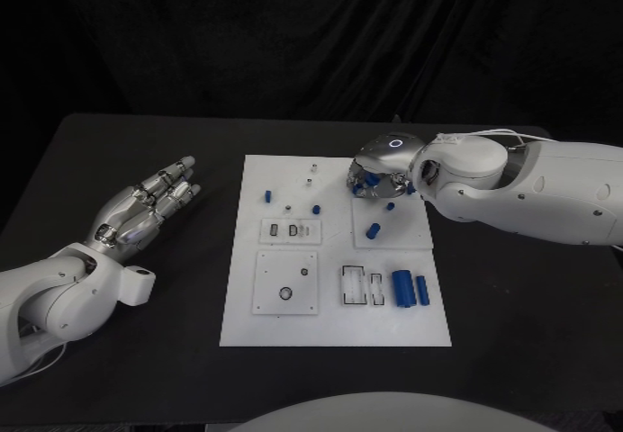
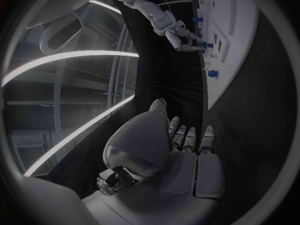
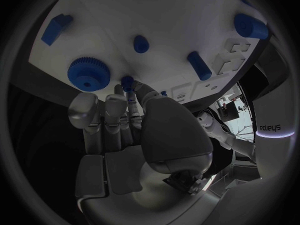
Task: Assemble the parts on the task board
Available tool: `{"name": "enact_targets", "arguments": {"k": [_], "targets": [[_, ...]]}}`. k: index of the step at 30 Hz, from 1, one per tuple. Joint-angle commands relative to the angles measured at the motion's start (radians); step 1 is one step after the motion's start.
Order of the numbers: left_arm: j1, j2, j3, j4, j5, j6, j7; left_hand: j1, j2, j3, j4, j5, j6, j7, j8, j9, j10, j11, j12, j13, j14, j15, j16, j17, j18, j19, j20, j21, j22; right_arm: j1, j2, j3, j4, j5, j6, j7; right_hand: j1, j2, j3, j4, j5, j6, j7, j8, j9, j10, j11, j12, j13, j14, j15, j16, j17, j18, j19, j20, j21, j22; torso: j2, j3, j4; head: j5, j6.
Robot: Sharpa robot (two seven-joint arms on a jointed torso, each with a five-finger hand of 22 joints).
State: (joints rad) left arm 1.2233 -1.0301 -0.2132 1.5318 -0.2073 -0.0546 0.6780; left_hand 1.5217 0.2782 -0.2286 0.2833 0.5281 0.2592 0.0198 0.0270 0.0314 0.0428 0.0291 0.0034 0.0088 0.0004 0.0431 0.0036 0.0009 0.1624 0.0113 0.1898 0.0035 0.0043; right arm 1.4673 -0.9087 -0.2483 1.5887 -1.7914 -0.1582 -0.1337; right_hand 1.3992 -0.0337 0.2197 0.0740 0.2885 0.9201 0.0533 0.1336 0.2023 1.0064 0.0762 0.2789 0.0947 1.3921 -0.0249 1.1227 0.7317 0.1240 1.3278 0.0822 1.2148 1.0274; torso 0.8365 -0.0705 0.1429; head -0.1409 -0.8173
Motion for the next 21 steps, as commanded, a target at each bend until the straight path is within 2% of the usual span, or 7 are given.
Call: {"name": "enact_targets", "arguments": {"k": [1,7,12,16,21], "targets": [[0.002,0.003,0.001,0.0,-0.001,0.02,0.183,0.01,0.0,0.007,0.0,0.005,0.002,0.006,0.005,0.001,0.001,0.006,0.006,0.001,0.0,0.007,-0.004,-0.001,0.019,-0.002,0.007,0.004,0.001,-0.005,0.002,0.001,-0.004,0.001,-0.056,0.029,0.001,-0.009,0.011,0.001,-0.006,0.014,0.002,0.007,0.008,0.016,-0.005,0.007,0.002,0.008,-0.002,0.011,0.012,-0.009,0.006,-0.001,0.005,0.003,-0.001,-0.0006,0.0012,-0.003,-0.001],[0.002,0.007,0.001,-0.006,-0.001,0.027,0.179,0.015,0.001,0.011,-0.001,0.008,0.003,0.009,0.005,0.001,0.001,0.007,0.007,0.002,0.0,0.012,-0.004,-0.001,0.019,-0.001,0.01,0.005,0.002,-0.011,0.011,0.001,-0.015,0.001,-0.075,0.038,0.03,0.0,0.048,-0.011,-0.013,0.062,0.006,0.033,0.042,0.058,-0.02,0.014,0.009,0.012,-0.015,0.016,0.024,-0.009,0.005,-0.012,0.006,0.011,-0.001,-0.001,-0.0007,-0.003,0.0],[0.002,0.008,0.001,-0.009,-0.001,0.031,0.175,0.028,-0.002,0.021,-0.006,0.019,0.003,0.012,0.005,0.001,0.002,0.007,0.007,0.002,0.0,0.026,-0.004,-0.001,0.019,0.002,0.018,0.007,0.003,-0.015,0.012,0.001,-0.021,0.001,-0.09,0.04,0.067,0.006,0.076,-0.035,-0.024,0.08,0.018,0.044,0.068,0.106,-0.035,0.023,0.017,0.01,-0.02,0.007,0.016,-0.009,0.003,-0.018,0.004,0.014,-0.002,-0.0013,-0.0015,0.002,0.001],[0.002,0.009,0.001,-0.011,-0.001,0.035,0.173,0.037,-0.004,0.028,-0.012,0.03,0.005,0.015,0.005,0.002,0.002,0.006,0.007,0.002,0.0,0.034,-0.004,-0.001,0.019,0.003,0.022,0.007,0.004,-0.016,0.011,0.001,-0.02,0.001,-0.108,0.042,0.081,0.005,0.086,-0.046,-0.04,0.089,0.025,0.05,0.084,0.119,-0.039,0.021,0.02,0.011,-0.023,0.005,0.016,-0.009,0.002,-0.021,0.004,0.017,-0.002,-0.0011,-0.001,0.005,0.002],[0.002,0.009,0.001,-0.012,-0.001,0.036,0.172,0.043,-0.006,0.034,-0.016,0.041,0.014,0.023,0.007,0.003,0.002,0.005,0.007,0.002,0.0,0.038,-0.004,-0.001,0.019,0.004,0.024,0.008,0.004,-0.014,0.011,0.001,-0.014,0.001,-0.134,0.043,0.086,0.004,0.091,-0.048,-0.061,0.088,0.029,0.049,0.093,0.128,-0.04,0.02,0.023,0.011,-0.02,0.003,0.016,-0.01,0.002,-0.02,0.004,0.019,-0.002,-0.0011,-0.0003,0.008,0.011]]}}
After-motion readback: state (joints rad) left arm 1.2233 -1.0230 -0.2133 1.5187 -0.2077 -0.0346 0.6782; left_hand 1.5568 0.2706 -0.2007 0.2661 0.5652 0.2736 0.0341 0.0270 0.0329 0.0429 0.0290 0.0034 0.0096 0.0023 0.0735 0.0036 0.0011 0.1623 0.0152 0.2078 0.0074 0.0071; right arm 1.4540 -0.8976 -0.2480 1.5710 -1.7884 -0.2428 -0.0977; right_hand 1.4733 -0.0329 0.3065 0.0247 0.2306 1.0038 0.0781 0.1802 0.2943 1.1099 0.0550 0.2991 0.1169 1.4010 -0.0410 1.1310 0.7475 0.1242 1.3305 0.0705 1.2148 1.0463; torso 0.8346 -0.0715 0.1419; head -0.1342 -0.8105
